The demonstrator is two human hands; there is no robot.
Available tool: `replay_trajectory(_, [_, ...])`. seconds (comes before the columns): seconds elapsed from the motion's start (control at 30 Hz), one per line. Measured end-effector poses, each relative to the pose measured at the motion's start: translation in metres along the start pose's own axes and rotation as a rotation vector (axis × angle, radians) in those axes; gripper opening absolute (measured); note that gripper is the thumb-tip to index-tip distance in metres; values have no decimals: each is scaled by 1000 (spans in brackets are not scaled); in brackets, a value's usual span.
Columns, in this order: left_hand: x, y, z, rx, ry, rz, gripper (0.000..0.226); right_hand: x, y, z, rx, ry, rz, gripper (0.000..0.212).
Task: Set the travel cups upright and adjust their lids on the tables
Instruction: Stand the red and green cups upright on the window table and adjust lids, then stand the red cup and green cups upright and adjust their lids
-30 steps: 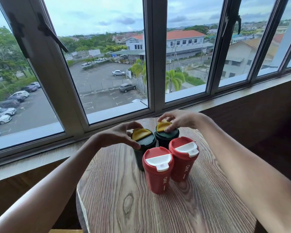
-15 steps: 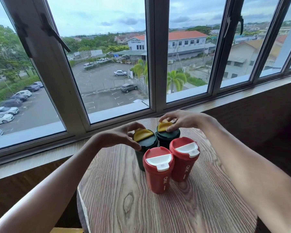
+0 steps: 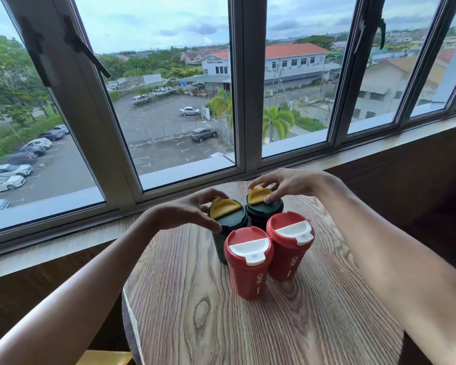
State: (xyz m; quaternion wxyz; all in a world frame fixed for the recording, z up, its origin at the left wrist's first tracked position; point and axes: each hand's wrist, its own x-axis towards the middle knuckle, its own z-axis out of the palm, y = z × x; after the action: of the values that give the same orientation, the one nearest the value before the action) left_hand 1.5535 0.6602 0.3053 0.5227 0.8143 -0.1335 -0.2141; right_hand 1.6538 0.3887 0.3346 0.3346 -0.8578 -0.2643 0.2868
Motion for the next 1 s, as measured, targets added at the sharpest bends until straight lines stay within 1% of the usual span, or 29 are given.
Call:
replay_trajectory(0.2, [-3, 1, 1, -12, 12, -25, 69, -4, -2, 4, -19, 1, 4, 53])
replay_trajectory(0.27, [-3, 1, 1, -47, 64, -10, 63, -6, -3, 7, -31, 77, -44, 49])
replay_trajectory(0.33, [-1, 1, 3, -10, 232, 43, 52, -5, -7, 12, -43, 240, -120, 39])
replay_trajectory(0.4, [2, 1, 7, 153, 492, 94, 36, -1, -12, 16, -84, 392, -187, 29])
replay_trajectory(0.47, [2, 2, 11, 340, 713, 127, 19, 4, -22, 22, -103, 475, -233, 21])
replay_trajectory(0.53, [-6, 3, 14, 449, 842, 127, 9, 10, -38, 31, -110, 513, -277, 15])
replay_trajectory(0.63, [-32, 4, 13, 530, 964, 64, 6, 22, -67, 48, -130, 498, -354, 14])
replay_trajectory(0.73, [-77, -1, 9, 536, 1088, -40, 4, 35, -104, 72, -158, 405, -472, 15])
replay_trajectory(0.83, [-138, -10, 9, 503, 1180, -128, 4, 42, -149, 107, -170, 311, -591, 16])
replay_trajectory(1.0, [-255, -21, 23, 486, 1391, -308, 7, 45, -226, 184, -190, 157, -763, 16])
